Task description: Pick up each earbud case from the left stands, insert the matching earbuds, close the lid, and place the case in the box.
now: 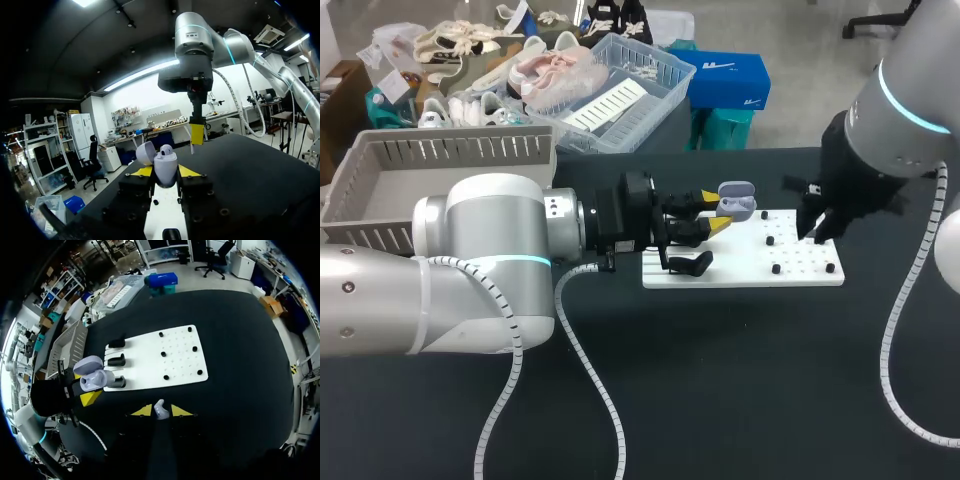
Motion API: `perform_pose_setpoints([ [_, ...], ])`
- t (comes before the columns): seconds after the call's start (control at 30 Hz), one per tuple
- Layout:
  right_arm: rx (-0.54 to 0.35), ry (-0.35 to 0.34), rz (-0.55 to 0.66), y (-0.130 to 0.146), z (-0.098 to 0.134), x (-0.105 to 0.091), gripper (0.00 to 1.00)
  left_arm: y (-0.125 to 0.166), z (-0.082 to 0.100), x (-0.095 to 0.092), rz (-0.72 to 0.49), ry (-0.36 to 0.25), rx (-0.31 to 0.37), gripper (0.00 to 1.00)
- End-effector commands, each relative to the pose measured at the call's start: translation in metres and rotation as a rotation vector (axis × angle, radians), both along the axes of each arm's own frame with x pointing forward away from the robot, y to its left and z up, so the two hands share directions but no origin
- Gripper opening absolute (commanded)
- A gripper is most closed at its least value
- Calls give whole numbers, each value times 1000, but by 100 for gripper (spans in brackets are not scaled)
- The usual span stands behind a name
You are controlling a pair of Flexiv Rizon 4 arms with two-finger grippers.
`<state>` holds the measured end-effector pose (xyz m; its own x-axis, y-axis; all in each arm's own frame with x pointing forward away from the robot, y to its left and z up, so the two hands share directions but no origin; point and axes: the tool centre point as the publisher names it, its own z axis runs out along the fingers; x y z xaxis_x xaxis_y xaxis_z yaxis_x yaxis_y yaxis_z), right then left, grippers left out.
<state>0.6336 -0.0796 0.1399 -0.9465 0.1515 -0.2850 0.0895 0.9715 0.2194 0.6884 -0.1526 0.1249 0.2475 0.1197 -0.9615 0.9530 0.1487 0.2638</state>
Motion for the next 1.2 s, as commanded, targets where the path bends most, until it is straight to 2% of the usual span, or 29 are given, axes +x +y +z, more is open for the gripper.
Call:
perform_pose_setpoints([
  [0.03,1,-97,16,5,17,-23,0,-1,-1,0,6,-2,-2,0],
  [0.23,-28,-112,108,26,30,-21,0,-1,-1,0,6,-2,-2,0],
  [0.47,-106,-99,241,47,39,-6,0,-1,-1,0,6,-2,-2,0],
  [0.77,-156,-105,393,63,54,7,0,-1,-1,0,6,-2,-2,0],
  [1.0,-207,-119,495,76,55,12,0,-1,-1,0,6,-2,-2,0],
  [1.2,-209,-113,514,81,48,16,0,-1,-1,0,6,-2,-2,0],
])
